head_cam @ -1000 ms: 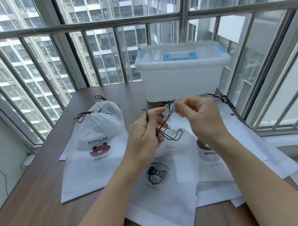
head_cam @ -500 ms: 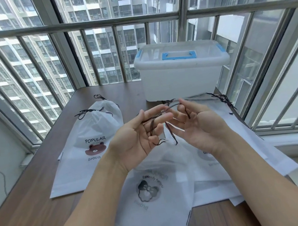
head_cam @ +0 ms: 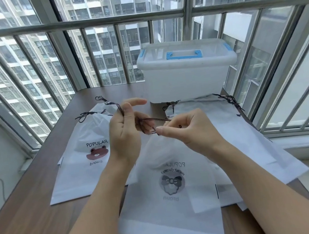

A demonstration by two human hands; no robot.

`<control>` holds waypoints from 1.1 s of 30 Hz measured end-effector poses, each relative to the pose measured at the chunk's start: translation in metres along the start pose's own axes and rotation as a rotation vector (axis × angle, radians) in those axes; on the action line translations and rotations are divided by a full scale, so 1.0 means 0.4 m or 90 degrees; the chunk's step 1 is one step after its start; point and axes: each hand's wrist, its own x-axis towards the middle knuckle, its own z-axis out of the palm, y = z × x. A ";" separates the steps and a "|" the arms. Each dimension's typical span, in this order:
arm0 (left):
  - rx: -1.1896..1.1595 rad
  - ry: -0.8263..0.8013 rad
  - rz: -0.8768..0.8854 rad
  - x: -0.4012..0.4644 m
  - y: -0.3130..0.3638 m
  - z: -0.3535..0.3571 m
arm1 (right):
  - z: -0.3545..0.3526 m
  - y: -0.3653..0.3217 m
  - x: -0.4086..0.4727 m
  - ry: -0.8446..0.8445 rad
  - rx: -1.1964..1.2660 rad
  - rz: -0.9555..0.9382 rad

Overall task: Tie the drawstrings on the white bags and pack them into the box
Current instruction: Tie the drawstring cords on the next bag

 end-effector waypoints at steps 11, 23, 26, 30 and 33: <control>-0.301 -0.147 -0.162 -0.022 0.005 0.044 | -0.010 -0.007 0.022 -0.097 0.178 0.057; -0.479 0.064 -0.235 0.025 -0.003 -0.028 | -0.088 0.032 0.071 0.200 0.817 0.235; -0.511 0.156 -0.266 0.044 -0.008 -0.066 | -0.134 0.059 0.083 0.264 0.840 0.242; -0.373 0.198 -0.306 0.050 -0.014 -0.077 | -0.158 0.065 0.079 0.258 0.619 0.243; -0.308 0.171 -0.341 0.050 -0.010 -0.079 | -0.159 0.053 0.075 0.273 0.453 0.198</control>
